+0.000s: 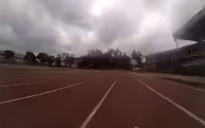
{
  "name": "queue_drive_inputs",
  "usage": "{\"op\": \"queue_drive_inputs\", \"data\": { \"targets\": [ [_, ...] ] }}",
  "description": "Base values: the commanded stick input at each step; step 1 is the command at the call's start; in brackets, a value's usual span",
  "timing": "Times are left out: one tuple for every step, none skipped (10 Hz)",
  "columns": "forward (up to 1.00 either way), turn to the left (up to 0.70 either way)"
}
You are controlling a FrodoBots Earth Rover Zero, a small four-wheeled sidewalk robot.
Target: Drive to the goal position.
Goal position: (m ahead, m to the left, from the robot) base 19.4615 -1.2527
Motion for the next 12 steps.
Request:
{"op": "queue_drive_inputs", "data": {
  "targets": [
    [0.7, 0.0],
    [0.7, 0.0],
    [0.7, 0.0],
    [0.7, 0.0],
    [0.7, 0.0],
    [0.7, 0.0],
    [0.7, 0.0],
    [0.7, 0.0],
    [0.7, 0.0],
    [0.7, 0.0],
    [0.7, 0.0],
    [0.7, 0.0]
  ]
}}
